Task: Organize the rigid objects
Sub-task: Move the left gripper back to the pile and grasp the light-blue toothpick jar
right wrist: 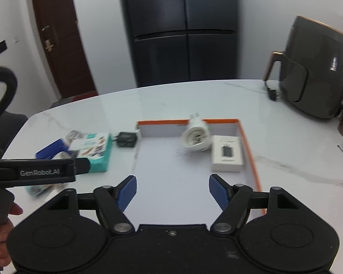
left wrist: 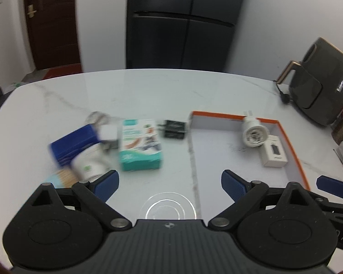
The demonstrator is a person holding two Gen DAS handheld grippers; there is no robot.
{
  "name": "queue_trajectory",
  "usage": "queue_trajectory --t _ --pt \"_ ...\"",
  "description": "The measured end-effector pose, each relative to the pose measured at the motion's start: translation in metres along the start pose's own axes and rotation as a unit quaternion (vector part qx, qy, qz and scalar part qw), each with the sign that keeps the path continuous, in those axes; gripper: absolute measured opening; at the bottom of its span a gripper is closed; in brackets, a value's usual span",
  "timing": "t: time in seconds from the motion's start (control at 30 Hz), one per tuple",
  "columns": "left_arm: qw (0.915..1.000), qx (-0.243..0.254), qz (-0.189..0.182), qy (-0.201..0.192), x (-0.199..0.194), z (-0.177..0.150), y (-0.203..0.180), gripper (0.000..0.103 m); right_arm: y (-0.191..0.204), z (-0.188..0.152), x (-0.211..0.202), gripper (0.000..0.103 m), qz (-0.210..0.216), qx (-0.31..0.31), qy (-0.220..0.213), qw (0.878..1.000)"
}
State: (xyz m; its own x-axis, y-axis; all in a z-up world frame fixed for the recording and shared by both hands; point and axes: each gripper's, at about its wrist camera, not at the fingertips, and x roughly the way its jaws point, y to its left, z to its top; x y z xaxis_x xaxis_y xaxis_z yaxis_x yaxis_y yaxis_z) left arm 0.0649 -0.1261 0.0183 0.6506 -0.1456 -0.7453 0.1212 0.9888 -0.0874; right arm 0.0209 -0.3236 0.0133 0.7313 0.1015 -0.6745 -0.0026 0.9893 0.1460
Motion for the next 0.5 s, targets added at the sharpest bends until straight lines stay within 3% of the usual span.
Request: queue_trajectory --t 0.5 --pt "0.9966 -0.053 0.063 -0.002 -0.034 -0.032 0.104 0.099 0.087 -0.012 -0.002 0.085 0.055 -0.056 0.005 0.997"
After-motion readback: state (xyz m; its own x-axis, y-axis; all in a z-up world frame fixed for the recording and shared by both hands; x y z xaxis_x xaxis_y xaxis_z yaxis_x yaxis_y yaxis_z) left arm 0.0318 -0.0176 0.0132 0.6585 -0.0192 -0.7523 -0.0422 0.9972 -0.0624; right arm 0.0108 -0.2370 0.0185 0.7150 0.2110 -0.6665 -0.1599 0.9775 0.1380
